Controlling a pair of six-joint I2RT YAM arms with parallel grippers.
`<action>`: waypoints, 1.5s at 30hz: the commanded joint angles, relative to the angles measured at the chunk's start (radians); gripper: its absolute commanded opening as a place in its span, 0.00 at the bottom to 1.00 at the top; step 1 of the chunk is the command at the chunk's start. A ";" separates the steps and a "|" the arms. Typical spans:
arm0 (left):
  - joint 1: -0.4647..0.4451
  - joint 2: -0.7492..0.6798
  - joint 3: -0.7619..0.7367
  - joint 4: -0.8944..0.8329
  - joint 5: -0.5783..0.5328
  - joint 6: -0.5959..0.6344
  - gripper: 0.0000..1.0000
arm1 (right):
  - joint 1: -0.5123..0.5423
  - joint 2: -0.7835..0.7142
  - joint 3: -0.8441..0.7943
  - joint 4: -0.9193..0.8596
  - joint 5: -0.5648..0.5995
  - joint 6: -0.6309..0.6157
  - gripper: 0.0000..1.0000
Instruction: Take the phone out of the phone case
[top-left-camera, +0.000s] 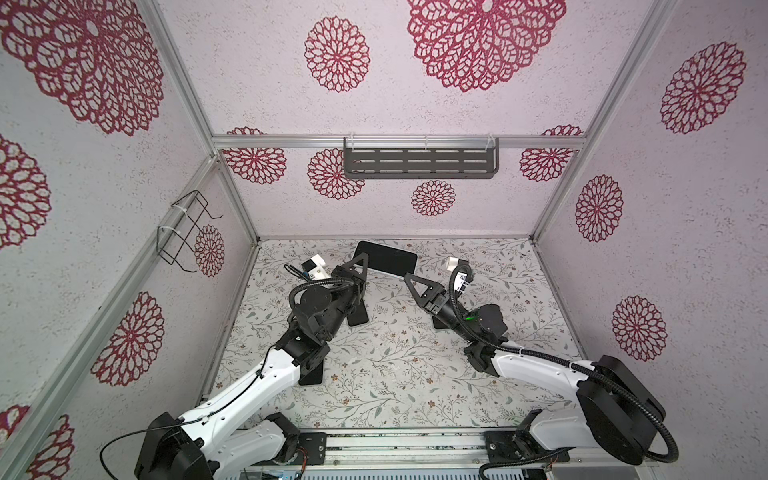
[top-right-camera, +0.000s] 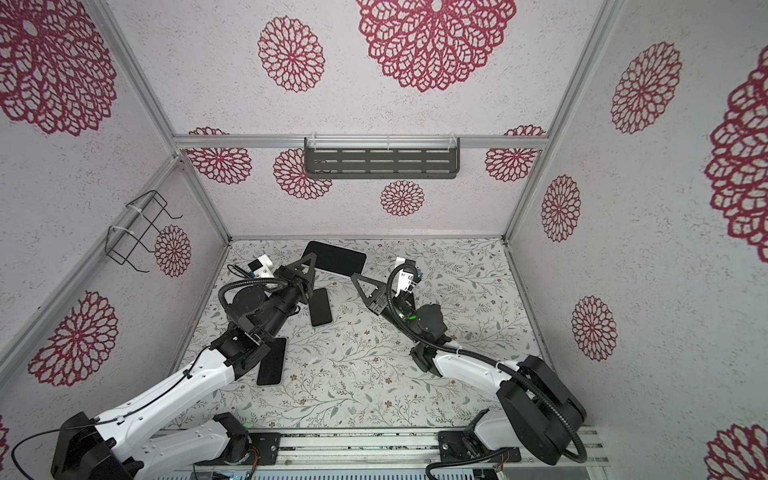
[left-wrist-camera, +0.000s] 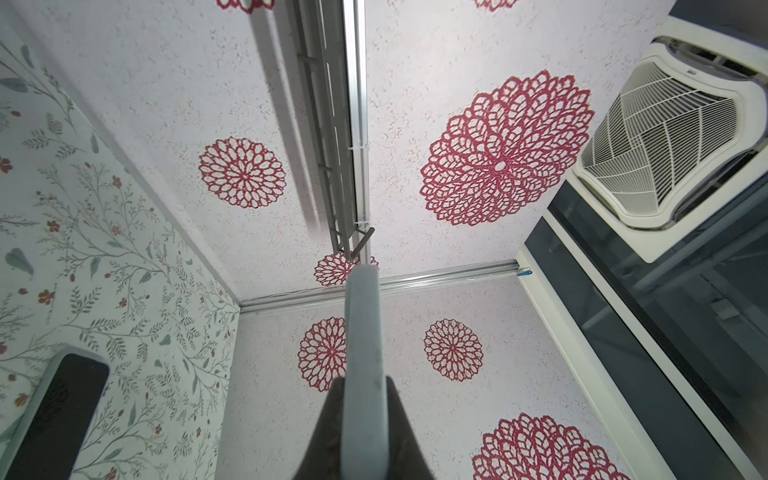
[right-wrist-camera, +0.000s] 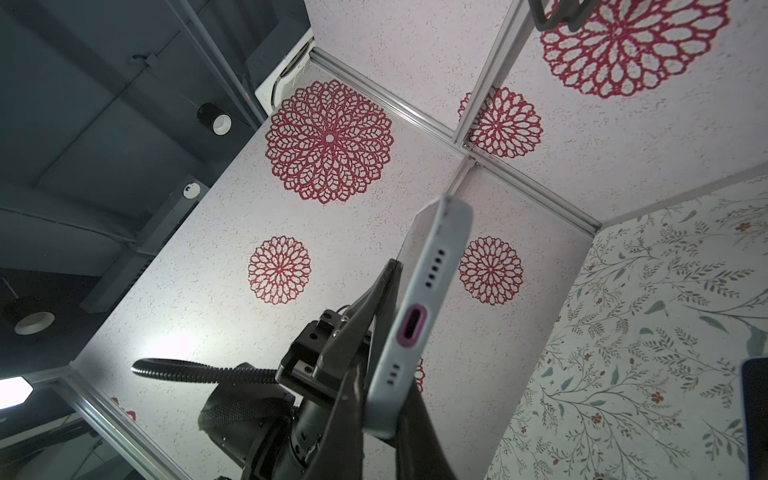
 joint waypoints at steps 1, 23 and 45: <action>0.041 0.010 0.049 -0.050 0.018 -0.093 0.00 | -0.001 -0.041 -0.028 0.082 -0.075 -0.163 0.01; 0.090 0.085 0.181 -0.109 0.250 -0.129 0.00 | -0.004 -0.305 -0.034 -0.433 0.039 -0.801 0.00; 0.089 0.115 0.220 0.019 0.326 0.010 0.00 | -0.105 -0.266 0.031 -0.262 -0.102 -0.340 0.85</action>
